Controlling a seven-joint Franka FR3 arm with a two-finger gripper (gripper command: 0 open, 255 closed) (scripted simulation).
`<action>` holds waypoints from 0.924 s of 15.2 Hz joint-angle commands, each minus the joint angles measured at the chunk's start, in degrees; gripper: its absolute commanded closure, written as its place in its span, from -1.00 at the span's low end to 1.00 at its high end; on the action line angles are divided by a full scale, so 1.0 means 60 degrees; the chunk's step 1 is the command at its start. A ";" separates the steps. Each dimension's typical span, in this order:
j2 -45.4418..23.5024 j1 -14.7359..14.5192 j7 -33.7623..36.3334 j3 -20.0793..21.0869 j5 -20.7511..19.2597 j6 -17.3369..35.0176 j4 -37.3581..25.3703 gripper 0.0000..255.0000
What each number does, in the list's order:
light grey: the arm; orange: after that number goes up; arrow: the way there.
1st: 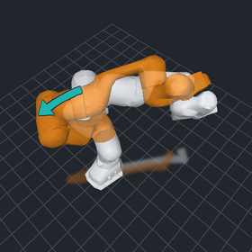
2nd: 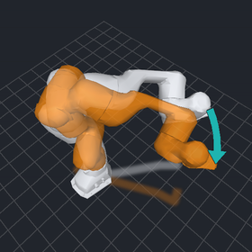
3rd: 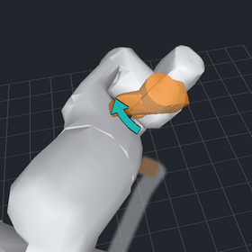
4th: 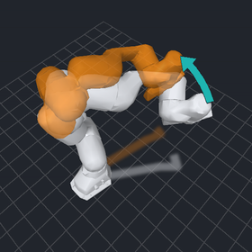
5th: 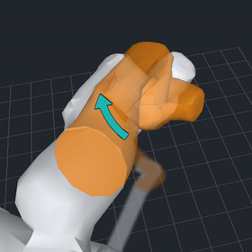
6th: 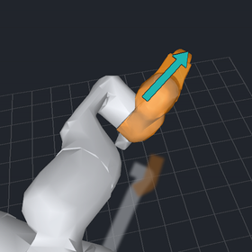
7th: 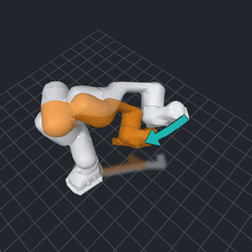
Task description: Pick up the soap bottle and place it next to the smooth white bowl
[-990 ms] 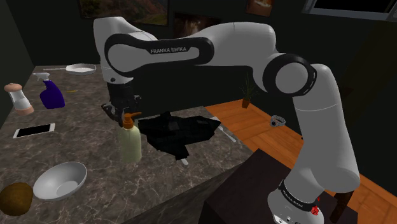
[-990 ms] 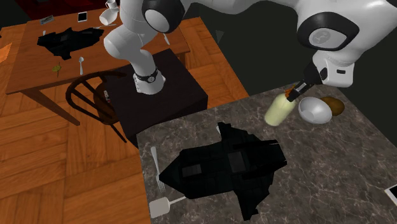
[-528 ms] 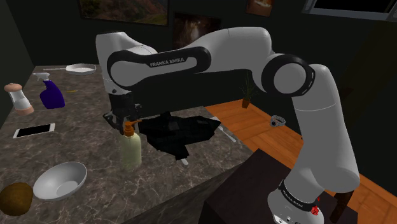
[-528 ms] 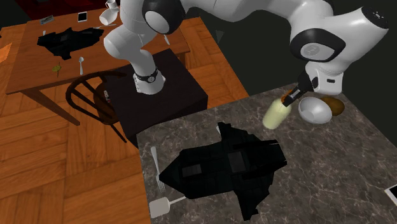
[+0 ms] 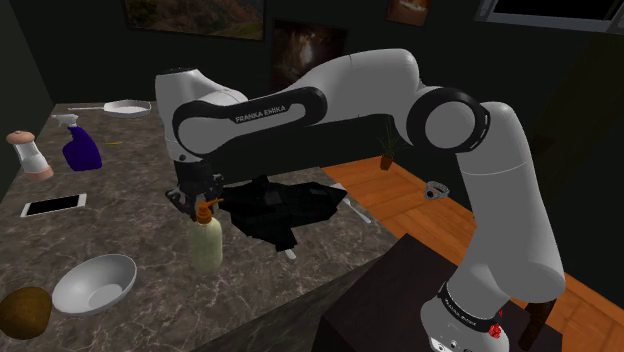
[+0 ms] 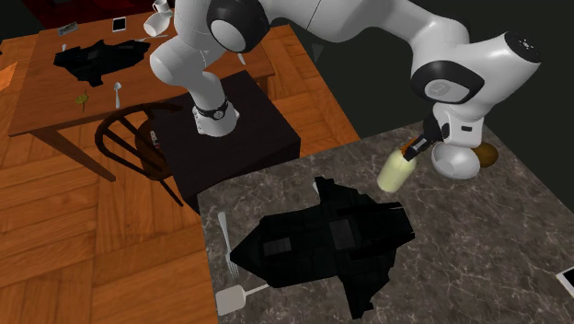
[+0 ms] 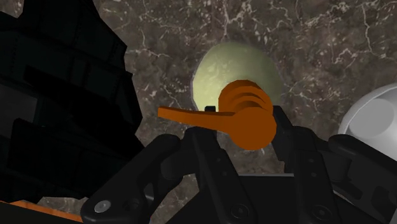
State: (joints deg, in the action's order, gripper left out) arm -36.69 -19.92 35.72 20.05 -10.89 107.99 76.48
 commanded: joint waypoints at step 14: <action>0.0118 -0.0059 -0.0063 0.0038 0.0063 -0.0865 -0.0771 -1.00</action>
State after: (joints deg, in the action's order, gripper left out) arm -36.49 -20.36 35.65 20.21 -10.71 104.67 73.19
